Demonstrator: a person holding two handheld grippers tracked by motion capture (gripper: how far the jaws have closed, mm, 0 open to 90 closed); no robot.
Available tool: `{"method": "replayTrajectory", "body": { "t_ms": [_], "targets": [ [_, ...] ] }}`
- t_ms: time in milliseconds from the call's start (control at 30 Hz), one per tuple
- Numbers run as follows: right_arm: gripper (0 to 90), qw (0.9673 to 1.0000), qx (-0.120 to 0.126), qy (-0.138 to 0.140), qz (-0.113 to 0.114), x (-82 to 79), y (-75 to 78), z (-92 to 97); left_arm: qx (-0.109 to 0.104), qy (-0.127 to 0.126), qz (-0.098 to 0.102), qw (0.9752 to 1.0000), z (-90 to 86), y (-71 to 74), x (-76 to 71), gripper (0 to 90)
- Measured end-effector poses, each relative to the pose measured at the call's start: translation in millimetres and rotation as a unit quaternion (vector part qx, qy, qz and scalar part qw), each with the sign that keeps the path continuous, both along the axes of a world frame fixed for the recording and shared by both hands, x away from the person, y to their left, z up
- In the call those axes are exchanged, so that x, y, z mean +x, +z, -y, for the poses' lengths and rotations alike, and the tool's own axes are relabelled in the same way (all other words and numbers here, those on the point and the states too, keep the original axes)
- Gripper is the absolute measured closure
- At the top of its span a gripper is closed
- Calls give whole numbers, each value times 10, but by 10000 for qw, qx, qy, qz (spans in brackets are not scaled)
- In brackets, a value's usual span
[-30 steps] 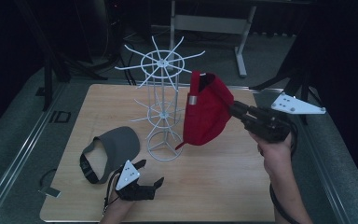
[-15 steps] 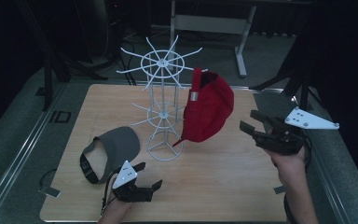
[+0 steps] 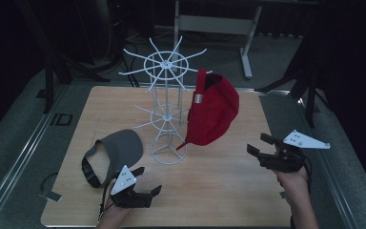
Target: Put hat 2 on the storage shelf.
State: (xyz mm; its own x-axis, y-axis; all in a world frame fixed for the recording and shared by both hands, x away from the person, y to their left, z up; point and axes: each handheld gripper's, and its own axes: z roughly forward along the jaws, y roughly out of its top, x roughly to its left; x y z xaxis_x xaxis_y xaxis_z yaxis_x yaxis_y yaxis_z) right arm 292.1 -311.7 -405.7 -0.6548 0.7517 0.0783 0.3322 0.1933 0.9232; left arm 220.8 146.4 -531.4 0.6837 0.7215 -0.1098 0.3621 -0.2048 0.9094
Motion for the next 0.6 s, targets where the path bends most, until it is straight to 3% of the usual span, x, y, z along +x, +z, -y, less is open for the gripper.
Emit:
{"method": "replayTrajectory", "body": {
  "t_ms": [33, 67, 167, 367, 467, 600],
  "targets": [
    [249, 10000, -7, -96, -16, -5, -81, 23, 49, -2, -19, 10000, -13, -3, -4, 104],
    [187, 9998, -17, -186, -92, -5, -212, 60, 38, -82, -42, 10000, -19, -6, -6, 104],
    [177, 9997, 15, -185, -146, -8, -380, 105, -13, -117, -78, 9999, -39, -13, -12, 106],
    [179, 9991, -215, -328, -160, -29, -652, 172, -31, -25, -24, 10000, -126, -9, -37, 136],
    [166, 9993, -291, -193, -156, -25, -786, 217, 10, 37, 65, 10000, -199, 8, -65, 148],
    [168, 9989, -344, -298, -101, -43, -931, 273, 66, 204, 66, 9997, -331, 21, -92, 152]
  ]
}}
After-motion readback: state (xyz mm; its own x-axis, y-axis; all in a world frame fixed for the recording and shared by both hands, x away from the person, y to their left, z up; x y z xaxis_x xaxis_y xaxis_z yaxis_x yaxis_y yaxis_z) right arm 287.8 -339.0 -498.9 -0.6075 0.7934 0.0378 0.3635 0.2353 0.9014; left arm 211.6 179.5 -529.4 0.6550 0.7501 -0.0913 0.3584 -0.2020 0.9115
